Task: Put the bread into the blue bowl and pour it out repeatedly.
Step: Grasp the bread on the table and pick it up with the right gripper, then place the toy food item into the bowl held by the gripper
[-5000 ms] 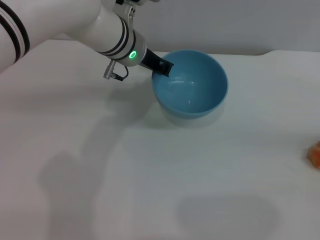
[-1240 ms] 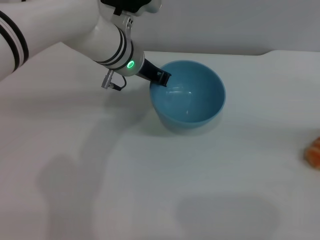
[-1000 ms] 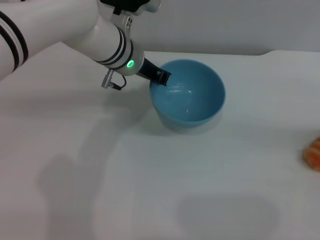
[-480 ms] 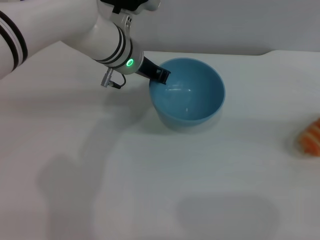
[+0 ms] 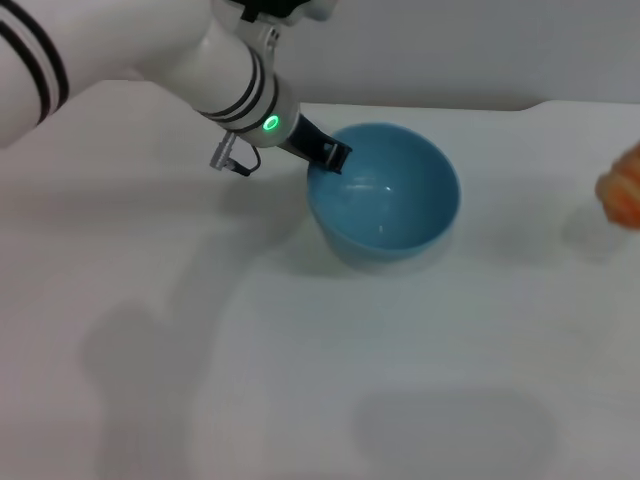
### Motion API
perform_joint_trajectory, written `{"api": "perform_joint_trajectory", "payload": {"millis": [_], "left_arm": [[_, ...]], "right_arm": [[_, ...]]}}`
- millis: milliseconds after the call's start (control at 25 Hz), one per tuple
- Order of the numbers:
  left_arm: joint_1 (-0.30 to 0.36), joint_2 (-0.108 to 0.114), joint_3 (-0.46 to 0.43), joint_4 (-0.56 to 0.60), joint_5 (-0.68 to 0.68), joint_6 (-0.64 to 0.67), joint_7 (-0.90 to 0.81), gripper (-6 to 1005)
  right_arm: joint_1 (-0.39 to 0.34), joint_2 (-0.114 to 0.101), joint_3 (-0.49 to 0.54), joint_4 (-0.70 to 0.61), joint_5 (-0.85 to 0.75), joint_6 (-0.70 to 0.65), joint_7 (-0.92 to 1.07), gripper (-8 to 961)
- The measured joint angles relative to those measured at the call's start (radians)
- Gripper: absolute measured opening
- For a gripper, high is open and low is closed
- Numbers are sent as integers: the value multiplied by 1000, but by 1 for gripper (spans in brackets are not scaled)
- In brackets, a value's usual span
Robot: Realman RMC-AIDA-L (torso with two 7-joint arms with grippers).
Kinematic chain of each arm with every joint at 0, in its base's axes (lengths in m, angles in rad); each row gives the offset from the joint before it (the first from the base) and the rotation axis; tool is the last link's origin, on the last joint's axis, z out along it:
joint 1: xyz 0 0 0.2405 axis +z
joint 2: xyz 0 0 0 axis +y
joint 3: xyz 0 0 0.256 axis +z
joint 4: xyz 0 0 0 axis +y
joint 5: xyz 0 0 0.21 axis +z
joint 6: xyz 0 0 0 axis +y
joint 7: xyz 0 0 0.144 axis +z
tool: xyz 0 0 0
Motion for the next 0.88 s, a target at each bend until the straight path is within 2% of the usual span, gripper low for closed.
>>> {"api": "perform_joint_trajectory", "payload": {"millis": [320,480,880], "left_arm": [[-52,-10,68,1,-38,94,-5,-1],[-61,-9,114,1,-82,98,-5,-1],[-78,-12,144,1,-120,81,0,-3]], "right_arm": [[63,6,-28,2,36,-60,2,316],[90,8,-68,43,61,-56,0,294],[149,9,-182,158,94,-22,-8,211]]}}
